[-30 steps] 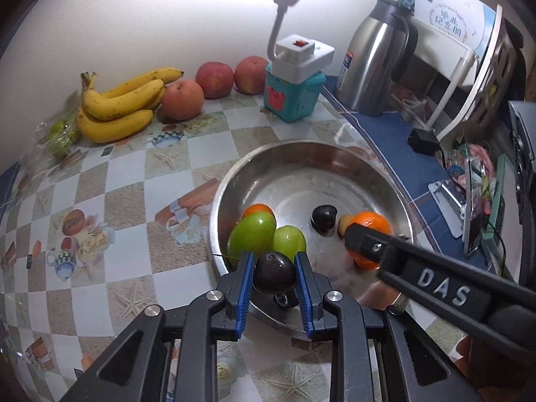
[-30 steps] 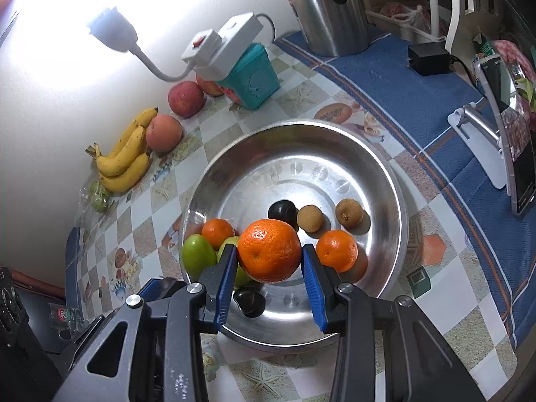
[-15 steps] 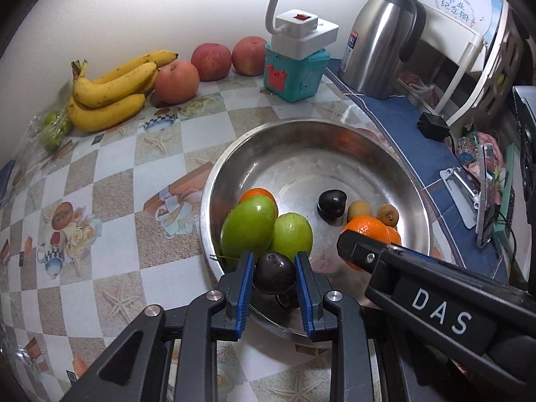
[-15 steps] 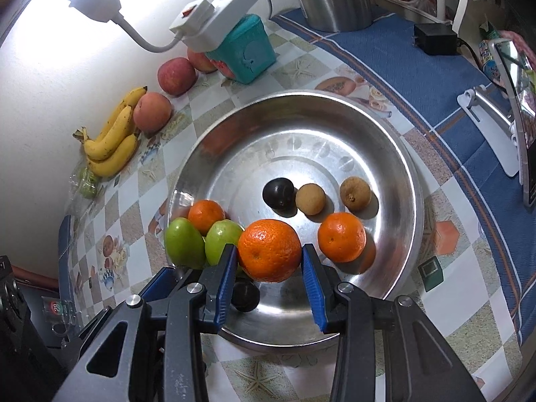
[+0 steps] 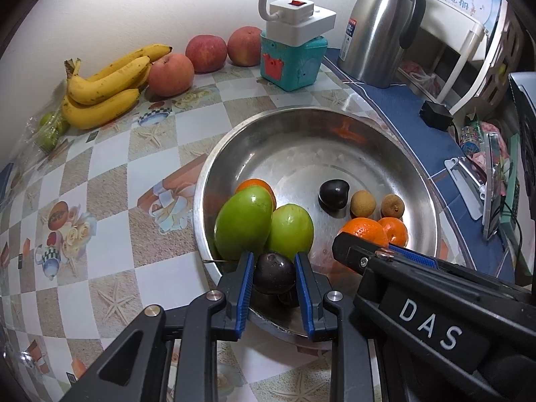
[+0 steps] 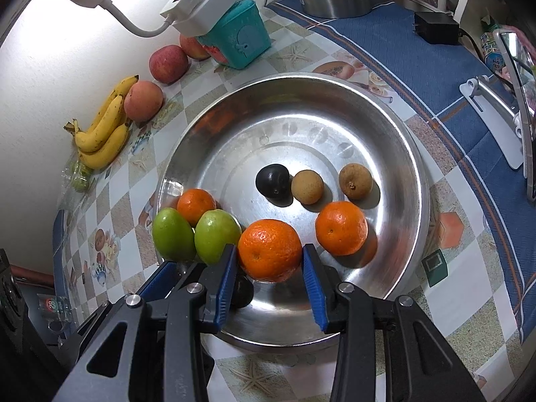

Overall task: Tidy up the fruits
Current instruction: 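Lower both fruits into the plate and open both tools to release them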

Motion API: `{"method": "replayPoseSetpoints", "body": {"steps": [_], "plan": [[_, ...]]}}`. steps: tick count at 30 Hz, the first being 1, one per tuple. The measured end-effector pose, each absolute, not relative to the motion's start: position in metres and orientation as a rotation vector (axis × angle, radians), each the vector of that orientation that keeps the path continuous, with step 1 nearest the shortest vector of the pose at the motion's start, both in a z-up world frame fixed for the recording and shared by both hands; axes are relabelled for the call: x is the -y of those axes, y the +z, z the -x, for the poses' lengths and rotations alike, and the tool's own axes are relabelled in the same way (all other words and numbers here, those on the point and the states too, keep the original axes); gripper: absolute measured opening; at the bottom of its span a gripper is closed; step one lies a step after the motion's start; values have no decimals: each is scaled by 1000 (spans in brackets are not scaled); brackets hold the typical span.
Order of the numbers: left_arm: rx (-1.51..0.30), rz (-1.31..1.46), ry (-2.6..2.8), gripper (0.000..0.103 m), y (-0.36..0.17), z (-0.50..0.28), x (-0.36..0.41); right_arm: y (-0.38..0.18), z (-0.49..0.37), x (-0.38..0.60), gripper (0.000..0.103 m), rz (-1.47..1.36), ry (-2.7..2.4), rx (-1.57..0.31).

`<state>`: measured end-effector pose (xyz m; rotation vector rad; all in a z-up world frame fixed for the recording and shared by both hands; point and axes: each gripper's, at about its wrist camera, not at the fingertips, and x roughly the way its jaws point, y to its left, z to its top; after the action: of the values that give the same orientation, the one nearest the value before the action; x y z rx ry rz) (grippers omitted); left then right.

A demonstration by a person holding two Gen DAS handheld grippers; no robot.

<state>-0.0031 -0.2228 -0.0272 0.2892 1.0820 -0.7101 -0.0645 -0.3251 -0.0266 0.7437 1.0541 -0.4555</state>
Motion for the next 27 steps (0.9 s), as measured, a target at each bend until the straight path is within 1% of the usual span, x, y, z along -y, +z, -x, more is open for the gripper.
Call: {"method": "replayPoseSetpoints", "body": {"steps": [18,21,23,27], "plan": [[-1119,-299,-718,29,-33,1,226,-30,65,325,42,-755,-466,-1069],[-1126,-297,-717,37,-34,1,226,-29,66,325,42,-750,-467,-1065],[-1128,-290,-722,46,-33,1,226,-27,66,326,42,-755,-464,-1058],[-1124,-293,-729,47,-30,3,226,-23,67,326,42,-753,-464,-1038]]}}
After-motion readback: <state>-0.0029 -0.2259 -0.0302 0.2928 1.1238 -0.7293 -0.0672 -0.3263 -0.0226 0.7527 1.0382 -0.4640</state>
